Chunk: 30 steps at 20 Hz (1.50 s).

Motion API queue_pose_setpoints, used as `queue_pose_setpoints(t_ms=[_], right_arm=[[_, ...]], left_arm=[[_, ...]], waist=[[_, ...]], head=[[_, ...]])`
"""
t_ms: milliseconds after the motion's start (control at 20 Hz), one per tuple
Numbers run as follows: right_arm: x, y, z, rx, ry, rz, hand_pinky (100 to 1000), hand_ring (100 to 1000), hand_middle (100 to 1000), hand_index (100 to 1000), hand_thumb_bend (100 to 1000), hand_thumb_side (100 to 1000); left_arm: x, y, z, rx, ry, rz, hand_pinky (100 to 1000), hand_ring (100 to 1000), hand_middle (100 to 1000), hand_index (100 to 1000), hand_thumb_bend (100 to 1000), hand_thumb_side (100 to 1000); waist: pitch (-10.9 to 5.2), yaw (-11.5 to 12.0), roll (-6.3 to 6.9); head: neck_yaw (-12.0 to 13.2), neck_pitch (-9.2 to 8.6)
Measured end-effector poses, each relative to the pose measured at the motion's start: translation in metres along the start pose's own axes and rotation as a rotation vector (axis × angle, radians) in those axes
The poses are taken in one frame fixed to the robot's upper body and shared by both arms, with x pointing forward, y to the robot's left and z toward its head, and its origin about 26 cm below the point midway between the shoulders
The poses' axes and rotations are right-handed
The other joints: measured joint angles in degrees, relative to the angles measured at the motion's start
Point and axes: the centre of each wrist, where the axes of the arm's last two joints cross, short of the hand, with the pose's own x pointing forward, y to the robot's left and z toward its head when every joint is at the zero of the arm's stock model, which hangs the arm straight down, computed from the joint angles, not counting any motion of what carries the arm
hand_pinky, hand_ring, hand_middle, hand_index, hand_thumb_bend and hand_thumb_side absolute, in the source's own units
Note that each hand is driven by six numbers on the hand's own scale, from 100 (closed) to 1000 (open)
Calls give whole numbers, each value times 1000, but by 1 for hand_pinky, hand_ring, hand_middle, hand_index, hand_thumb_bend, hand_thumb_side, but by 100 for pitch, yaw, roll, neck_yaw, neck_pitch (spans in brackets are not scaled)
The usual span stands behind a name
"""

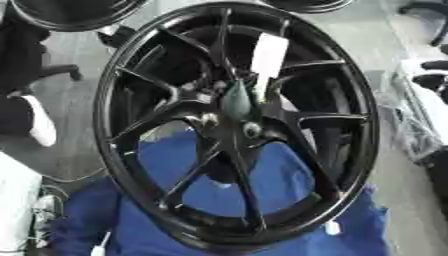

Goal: Pull the pin out of the wheel hub.

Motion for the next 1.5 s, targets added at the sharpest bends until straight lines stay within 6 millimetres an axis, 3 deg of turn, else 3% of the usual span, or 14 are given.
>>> queue_pose_setpoints(t_ms=[400, 650, 1150, 1500], right_arm=[[0, 0, -1, 0, 0, 0, 832, 650, 657, 885, 100, 774], [9, -2, -13, 23, -31, 19, 839, 687, 691, 901, 100, 758], [85, -2, -83, 208, -213, 129, 854, 733, 753, 926, 100, 707], [141, 28, -123, 381, -334, 149, 854, 737, 752, 915, 100, 653]], left_arm=[[0, 0, 0, 0, 0, 0, 782, 760, 741, 824, 219, 799], [0, 0, 1, 1, 2, -1, 782, 761, 741, 824, 218, 796], [-1, 8, 4, 3, 17, -30, 781, 761, 741, 824, 214, 794], [-4, 18, 8, 19, 30, -75, 780, 761, 741, 824, 211, 795]], waist=[[-2, -1, 1], [-61, -46, 10], [-310, -184, -11], [-379, -297, -108]], head=[[19, 2], [47, 19], [103, 194], [210, 216]])
